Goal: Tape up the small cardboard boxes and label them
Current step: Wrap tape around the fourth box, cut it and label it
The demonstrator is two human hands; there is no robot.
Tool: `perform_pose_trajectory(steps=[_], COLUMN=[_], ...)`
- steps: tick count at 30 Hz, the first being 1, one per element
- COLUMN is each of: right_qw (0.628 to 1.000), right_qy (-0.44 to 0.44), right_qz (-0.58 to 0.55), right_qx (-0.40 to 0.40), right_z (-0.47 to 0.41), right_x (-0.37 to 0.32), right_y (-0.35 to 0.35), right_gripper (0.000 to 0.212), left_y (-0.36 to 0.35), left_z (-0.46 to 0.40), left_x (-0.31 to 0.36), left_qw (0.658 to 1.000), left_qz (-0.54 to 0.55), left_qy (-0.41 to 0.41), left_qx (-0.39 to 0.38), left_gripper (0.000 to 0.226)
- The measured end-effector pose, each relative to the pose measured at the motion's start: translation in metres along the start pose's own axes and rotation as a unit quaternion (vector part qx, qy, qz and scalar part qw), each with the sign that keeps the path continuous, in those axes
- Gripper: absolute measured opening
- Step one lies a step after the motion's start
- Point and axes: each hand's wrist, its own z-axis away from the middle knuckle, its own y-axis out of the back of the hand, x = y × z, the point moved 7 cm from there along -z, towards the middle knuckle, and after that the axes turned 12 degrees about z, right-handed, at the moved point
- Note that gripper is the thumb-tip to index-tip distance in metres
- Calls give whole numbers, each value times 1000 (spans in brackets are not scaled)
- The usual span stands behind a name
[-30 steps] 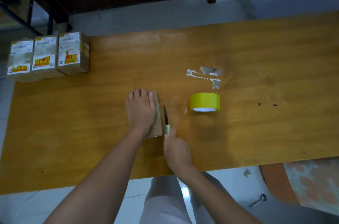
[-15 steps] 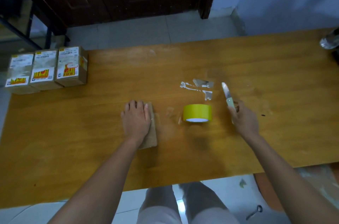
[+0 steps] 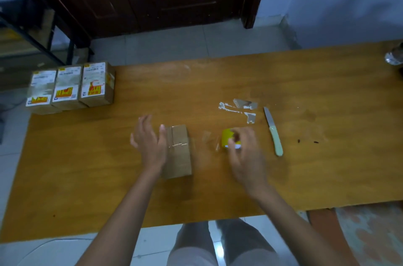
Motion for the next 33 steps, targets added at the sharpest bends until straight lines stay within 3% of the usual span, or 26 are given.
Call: perform_pose_trajectory(steps=[2, 5, 8, 11, 17, 21, 26, 30, 33], right_qw=[995, 985, 981, 981, 971, 962, 949, 923, 925], right_qy=[32, 36, 17, -12, -79, -91, -109, -163, -238], right_qz=[-34, -60, -80, -93, -143, -128, -88, -239, -255], right_qx=[-88, -157, -177, -171, -176, -221, -283, -252, -152], right_z=[20, 40, 47, 51, 51, 52, 46, 36, 29], right_x=[-39, -68, -79, -80, -68, -58, -48, -53, -58], right_y=[-42, -94, -121, -131, -138, -150, -153, -135, -108], right_gripper=[43, 61, 67, 65, 68, 70, 73, 47, 58], left_y=[18, 13, -1, -15, -15, -14, -17, -4, 7], left_z=[17, 46, 59, 65, 67, 65, 62, 57, 55], left_x=[-10, -21, -25, -34, -38, -42, -40, -30, -4], left_qw=[996, 995, 995, 990, 983, 974, 958, 933, 945], left_qz=[73, 87, 62, 55, 82, 117, 160, 247, 247], left_qy=[28, 38, 1, 40, 89, 128, 165, 225, 190], left_qx=[44, -20, -82, -127, -135, -146, -169, -132, -97], left_gripper=[50, 52, 60, 65, 68, 69, 51, 38, 32])
